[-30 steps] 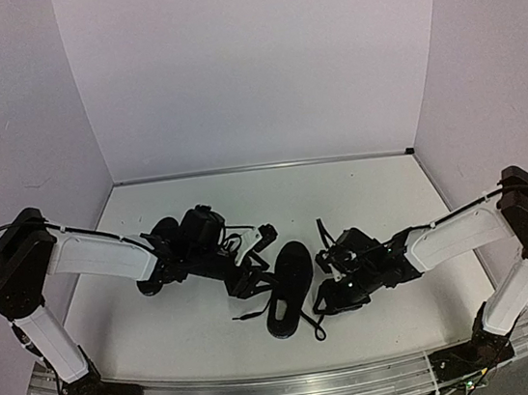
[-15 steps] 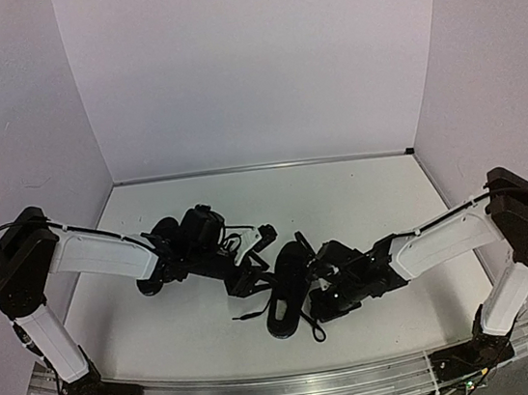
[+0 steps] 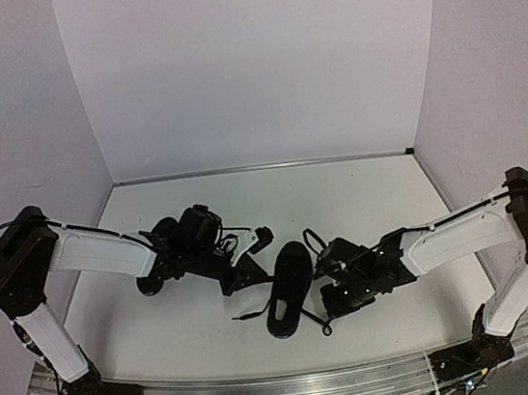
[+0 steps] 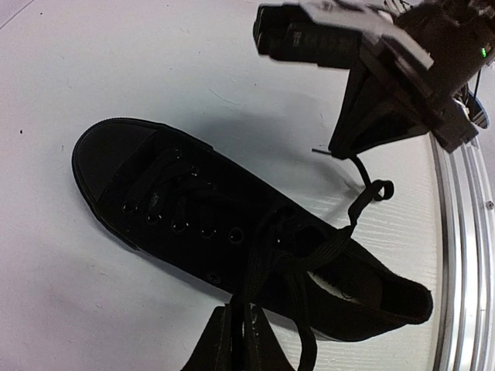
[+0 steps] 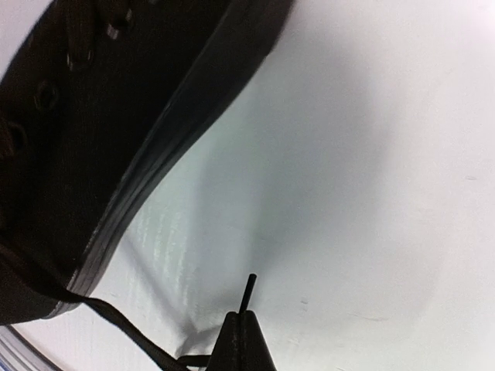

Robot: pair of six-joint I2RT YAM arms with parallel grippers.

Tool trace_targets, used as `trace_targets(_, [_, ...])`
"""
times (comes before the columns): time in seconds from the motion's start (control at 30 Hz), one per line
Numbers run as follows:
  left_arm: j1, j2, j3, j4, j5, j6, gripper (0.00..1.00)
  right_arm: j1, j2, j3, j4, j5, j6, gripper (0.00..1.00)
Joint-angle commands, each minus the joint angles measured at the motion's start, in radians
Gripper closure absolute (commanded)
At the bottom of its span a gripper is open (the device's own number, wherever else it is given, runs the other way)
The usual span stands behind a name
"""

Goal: Tie the shoes

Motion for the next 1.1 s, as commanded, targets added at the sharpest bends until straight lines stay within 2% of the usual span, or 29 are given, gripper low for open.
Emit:
trace_targets(0.0, [0.013, 0.003, 0.032, -0.004, 0.020, 0.015, 0.98, -0.047, -0.150, -0.025, -0.108, 0.150, 0.050, 1.00])
trace_targets(0.2, [0.021, 0.002, 0.028, -0.008, 0.010, 0.015, 1.00, -0.123, -0.302, -0.112, -0.123, 0.172, 0.097, 1.00])
trace_targets(0.47, [0.025, 0.003, 0.019, -0.018, -0.002, 0.016, 1.00, -0.138, -0.273, -0.164, -0.128, 0.151, 0.136, 1.00])
trace_targets(0.67, [0.028, -0.013, 0.005, -0.017, -0.018, 0.016, 1.00, -0.176, -0.370, -0.216, -0.143, 0.201, 0.207, 1.00])
trace_targets(0.83, [0.030, -0.010, 0.006, -0.023, -0.019, 0.022, 1.00, -0.182, -0.384, -0.242, -0.143, 0.168, 0.202, 0.98])
trace_targets(0.9, [0.030, -0.005, 0.011, -0.024, -0.013, 0.023, 1.00, -0.182, -0.370, -0.236, -0.131, 0.144, 0.177, 0.89])
trace_targets(0.93, [0.030, -0.002, 0.014, -0.025, -0.007, 0.025, 1.00, -0.182, -0.366, -0.231, -0.123, 0.129, 0.157, 0.82])
trace_targets(1.0, [0.030, -0.002, 0.018, -0.026, -0.004, 0.030, 0.99, -0.182, -0.370, -0.211, -0.107, 0.106, 0.124, 0.57])
trace_targets(1.07, [0.030, -0.012, 0.018, -0.024, -0.003, 0.037, 0.92, -0.183, -0.381, -0.183, -0.105, 0.100, 0.092, 0.42])
